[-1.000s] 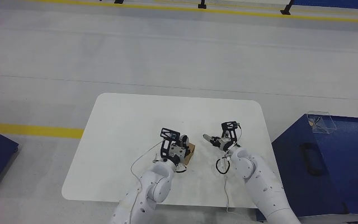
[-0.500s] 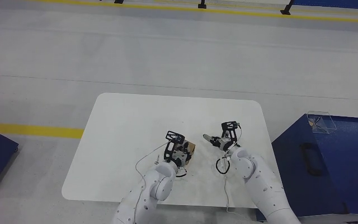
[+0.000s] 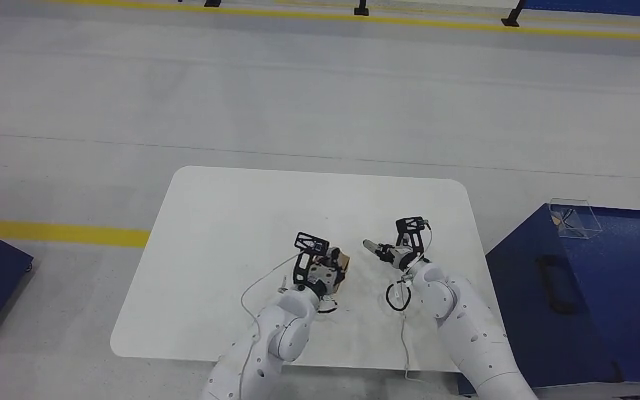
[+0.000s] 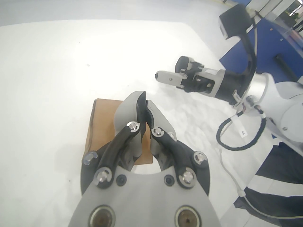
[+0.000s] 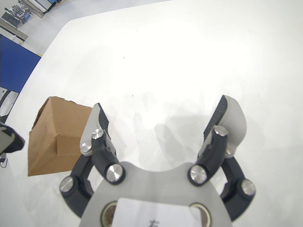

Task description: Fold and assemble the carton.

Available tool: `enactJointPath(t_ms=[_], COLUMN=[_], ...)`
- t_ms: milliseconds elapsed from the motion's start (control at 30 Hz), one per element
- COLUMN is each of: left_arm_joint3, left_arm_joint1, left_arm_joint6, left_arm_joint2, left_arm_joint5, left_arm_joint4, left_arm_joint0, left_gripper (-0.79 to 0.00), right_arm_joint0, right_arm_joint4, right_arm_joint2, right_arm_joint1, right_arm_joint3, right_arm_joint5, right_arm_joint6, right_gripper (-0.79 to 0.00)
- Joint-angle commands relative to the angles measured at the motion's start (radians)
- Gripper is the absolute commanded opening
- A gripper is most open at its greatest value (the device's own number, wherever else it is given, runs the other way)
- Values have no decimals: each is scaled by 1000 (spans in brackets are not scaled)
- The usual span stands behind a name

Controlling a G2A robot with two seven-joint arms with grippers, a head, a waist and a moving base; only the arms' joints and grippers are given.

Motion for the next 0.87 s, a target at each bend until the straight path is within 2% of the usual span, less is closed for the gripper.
enactJointPath(t_ms=[0, 100, 233, 467, 500, 533, 567, 633, 667, 833], left_arm_joint3=[18, 50, -16, -134, -134, -134, -135, -135, -134, -134], left_arm_joint1=[0, -4, -4, 12, 12, 12, 12, 12, 12, 12], left_arm_joint6=[-39, -100, 46, 294, 294, 294, 297, 296, 294, 294], left_arm_joint2=[3, 12, -2, -24, -24, -24, -24, -24, -24, -24], left_arm_joint5=[13, 40, -1, -69, -69, -69, -70, -70, -69, -69], left_arm_joint4=[14, 29, -1, 48, 48, 48, 50, 49, 48, 48], left_arm_joint0=[-8, -34, -8, 105, 105, 105, 106, 106, 105, 105], left_gripper=[-785, -785, -785, -785, -37, 0, -783, -769, -726, -402], right_arm_joint0=[0, 0, 0, 0, 0, 0, 0, 0, 0, 0], right_arm_joint4=[0, 0, 0, 0, 0, 0, 0, 0, 0, 0], right_arm_joint2=[0, 0, 0, 0, 0, 0, 0, 0, 0, 0], right_arm_joint1=[0, 0, 0, 0, 0, 0, 0, 0, 0, 0], right_arm_joint3=[0, 0, 0, 0, 0, 0, 0, 0, 0, 0], right_arm_joint5=[0, 0, 0, 0, 0, 0, 0, 0, 0, 0], right_arm_joint6=[0, 0, 0, 0, 0, 0, 0, 0, 0, 0], right_gripper=[0, 0, 0, 0, 0, 0, -1, -1, -1, -1])
